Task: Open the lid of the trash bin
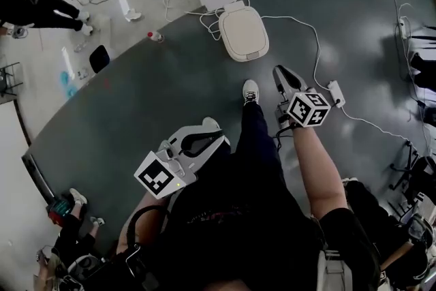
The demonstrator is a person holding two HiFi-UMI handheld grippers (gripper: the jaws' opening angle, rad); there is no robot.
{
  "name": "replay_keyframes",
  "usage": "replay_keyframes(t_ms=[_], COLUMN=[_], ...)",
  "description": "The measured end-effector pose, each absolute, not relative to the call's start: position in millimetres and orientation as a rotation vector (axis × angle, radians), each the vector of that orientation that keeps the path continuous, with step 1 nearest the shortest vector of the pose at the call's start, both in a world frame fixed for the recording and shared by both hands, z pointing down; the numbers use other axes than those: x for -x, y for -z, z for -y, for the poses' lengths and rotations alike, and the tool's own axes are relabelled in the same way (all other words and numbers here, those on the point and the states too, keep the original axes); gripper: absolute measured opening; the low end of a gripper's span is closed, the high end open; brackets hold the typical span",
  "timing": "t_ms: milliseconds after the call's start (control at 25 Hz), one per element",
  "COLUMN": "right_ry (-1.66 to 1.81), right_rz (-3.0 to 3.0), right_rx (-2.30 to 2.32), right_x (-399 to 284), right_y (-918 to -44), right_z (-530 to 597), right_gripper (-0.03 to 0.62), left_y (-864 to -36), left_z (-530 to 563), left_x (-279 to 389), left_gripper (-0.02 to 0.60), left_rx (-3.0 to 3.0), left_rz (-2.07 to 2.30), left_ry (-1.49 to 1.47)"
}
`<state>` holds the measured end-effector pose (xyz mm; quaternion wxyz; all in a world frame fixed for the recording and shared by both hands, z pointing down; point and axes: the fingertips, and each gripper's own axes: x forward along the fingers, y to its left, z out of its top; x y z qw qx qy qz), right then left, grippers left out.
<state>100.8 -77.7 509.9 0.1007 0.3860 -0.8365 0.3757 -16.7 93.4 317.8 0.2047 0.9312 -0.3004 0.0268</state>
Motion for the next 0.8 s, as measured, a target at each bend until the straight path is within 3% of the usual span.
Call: replay_keyframes(t_ms=[440, 800], right_ry=[-1.690, -1.852], right_rz=[1.998, 1.765], right_rx=[-1.326, -1.313], right_x=[-132.8, -121.5], right_y=[-715.2, -834.3], right_z=[129.4, 149.0], right_gripper=[0.104, 0.130], left_y=[-389.6, -453.1], left_z=[-16.6, -1.7], left_x=[-37.4, -45.1], left_gripper=[0.002, 0.002], left_rx=[-2.444, -2.260], left_rz=[0.708, 0.759], left_ry=[-0.057, -0.081])
